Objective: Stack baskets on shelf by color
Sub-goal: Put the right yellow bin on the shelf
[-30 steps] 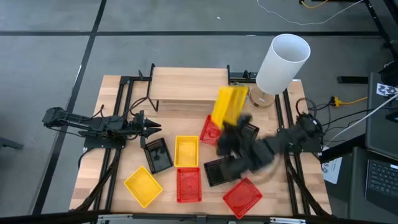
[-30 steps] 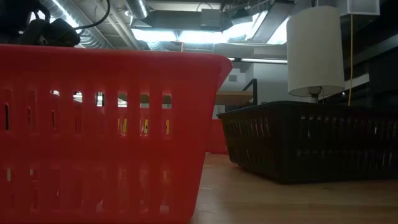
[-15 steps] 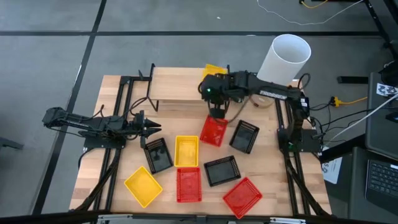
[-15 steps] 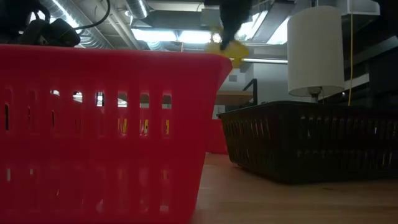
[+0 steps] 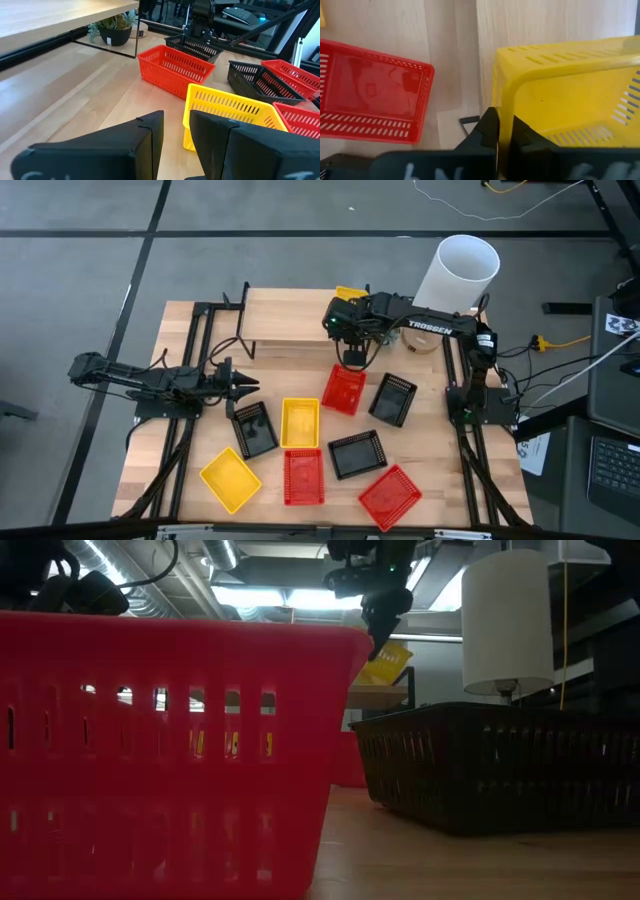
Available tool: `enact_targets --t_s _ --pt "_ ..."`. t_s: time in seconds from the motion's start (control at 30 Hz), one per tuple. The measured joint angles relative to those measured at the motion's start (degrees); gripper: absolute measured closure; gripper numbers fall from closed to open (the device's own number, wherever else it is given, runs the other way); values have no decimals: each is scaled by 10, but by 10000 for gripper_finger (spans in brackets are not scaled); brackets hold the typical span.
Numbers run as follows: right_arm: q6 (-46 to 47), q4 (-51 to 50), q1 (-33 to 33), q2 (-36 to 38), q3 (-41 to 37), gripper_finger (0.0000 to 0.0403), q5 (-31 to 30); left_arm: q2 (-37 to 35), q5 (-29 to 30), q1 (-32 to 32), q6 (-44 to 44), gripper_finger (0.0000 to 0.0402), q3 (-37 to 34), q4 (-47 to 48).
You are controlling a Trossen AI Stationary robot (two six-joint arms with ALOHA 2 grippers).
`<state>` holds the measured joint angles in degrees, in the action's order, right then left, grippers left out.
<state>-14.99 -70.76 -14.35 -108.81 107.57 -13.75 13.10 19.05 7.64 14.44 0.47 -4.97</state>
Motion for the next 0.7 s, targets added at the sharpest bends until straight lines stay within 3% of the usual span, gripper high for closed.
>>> enact_targets --t_s 0.27,0.7 --pt "16 3 -18 -2 0 400 3 0 0 0 0 315 0 0" --pt "40 31 -22 -2 0 357 19 0 0 0 1 315 0 0"
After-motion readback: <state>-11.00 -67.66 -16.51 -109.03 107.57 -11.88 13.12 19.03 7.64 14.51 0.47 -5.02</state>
